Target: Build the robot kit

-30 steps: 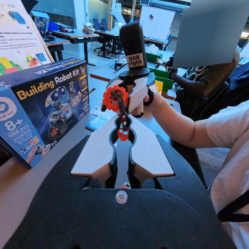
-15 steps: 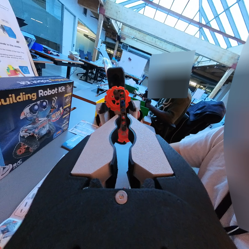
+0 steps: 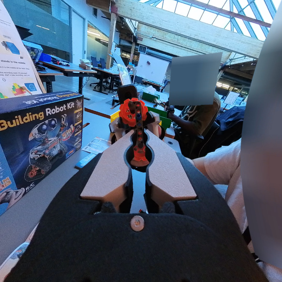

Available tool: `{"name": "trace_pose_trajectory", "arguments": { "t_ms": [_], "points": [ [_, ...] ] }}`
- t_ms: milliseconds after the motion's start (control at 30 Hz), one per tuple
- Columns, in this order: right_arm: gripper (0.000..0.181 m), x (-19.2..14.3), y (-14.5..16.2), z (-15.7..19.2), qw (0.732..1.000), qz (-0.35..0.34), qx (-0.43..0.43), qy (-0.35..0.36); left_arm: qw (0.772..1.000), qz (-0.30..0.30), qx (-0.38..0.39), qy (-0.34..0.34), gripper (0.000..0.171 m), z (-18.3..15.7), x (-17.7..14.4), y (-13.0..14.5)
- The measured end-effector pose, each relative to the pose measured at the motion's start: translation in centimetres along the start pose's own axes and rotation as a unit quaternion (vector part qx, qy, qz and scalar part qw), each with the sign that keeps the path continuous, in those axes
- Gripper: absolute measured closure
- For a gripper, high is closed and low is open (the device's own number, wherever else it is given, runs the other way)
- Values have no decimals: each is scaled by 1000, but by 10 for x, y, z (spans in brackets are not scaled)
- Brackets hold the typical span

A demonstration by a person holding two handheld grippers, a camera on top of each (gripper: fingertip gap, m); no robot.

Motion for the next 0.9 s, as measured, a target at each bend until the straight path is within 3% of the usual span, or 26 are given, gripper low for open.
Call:
{"name": "trace_pose_trajectory", "arguments": {
  "t_ms": [633, 767, 900],
  "points": [
    [146, -11, 3, -17, 999, 11, -10, 34, 1000, 8, -13, -18, 166, 17, 4, 6],
    [146, -14, 1, -19, 999, 15, -17, 39, 1000, 15, -14, -22, 153, 19, 4, 8],
    [146, -14, 2, -18, 999, 22, -21, 35, 999, 21, 4, -39, 161, 24, 7, 11]
  ]
}}
Point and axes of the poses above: each gripper's, where its closed fingertips meet, x out along the fingers, y out of its underside, z = x × y across the jaws, the point moved 2 cm from there along -x, back along the fingers, and after that the axes turned 15 degrees about -x, right-handed, at the moved point
